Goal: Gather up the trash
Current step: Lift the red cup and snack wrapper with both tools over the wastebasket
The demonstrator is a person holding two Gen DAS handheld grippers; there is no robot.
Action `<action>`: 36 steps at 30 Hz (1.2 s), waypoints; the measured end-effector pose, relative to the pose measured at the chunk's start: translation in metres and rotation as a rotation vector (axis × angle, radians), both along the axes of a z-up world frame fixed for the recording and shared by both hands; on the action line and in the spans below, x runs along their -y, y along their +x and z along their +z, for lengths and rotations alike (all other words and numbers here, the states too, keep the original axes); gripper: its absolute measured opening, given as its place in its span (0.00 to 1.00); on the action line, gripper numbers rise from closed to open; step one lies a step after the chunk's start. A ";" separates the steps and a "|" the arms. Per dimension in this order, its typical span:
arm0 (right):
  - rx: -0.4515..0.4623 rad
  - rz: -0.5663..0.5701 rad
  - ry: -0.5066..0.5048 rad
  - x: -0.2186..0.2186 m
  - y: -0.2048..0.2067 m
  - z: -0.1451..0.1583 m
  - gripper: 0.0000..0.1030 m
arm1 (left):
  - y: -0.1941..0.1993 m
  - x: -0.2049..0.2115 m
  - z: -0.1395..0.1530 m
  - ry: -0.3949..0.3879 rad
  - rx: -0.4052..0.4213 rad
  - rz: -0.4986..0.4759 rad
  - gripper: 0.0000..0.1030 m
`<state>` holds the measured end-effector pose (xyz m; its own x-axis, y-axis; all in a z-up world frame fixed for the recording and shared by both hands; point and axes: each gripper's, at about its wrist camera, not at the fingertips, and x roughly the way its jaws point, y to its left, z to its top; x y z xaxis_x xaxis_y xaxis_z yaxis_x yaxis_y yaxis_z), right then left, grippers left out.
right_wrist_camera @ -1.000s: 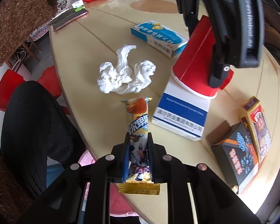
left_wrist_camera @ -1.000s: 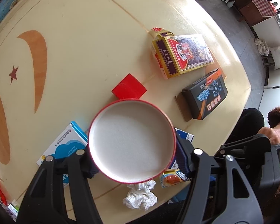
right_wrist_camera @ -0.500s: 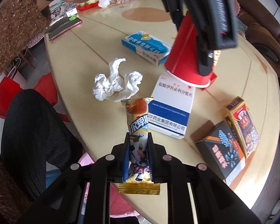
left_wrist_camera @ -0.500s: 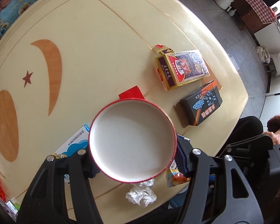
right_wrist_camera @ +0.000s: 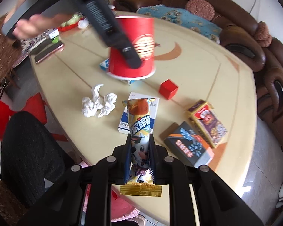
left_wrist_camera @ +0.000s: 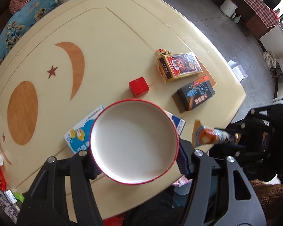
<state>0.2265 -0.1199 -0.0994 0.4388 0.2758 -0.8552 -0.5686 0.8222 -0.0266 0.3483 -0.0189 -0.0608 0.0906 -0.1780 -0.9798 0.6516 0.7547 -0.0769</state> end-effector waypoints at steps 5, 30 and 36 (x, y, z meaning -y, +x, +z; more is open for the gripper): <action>0.041 -0.035 0.008 0.005 -0.020 0.026 0.16 | -0.037 -0.009 0.019 -0.006 0.044 0.013 0.59; 0.055 -0.155 0.018 0.002 -0.154 0.050 0.16 | -0.217 -0.037 0.009 -0.032 0.143 0.098 0.59; 0.017 -0.166 -0.001 0.000 -0.163 0.024 0.16 | -0.234 -0.027 -0.017 -0.050 0.124 0.067 0.59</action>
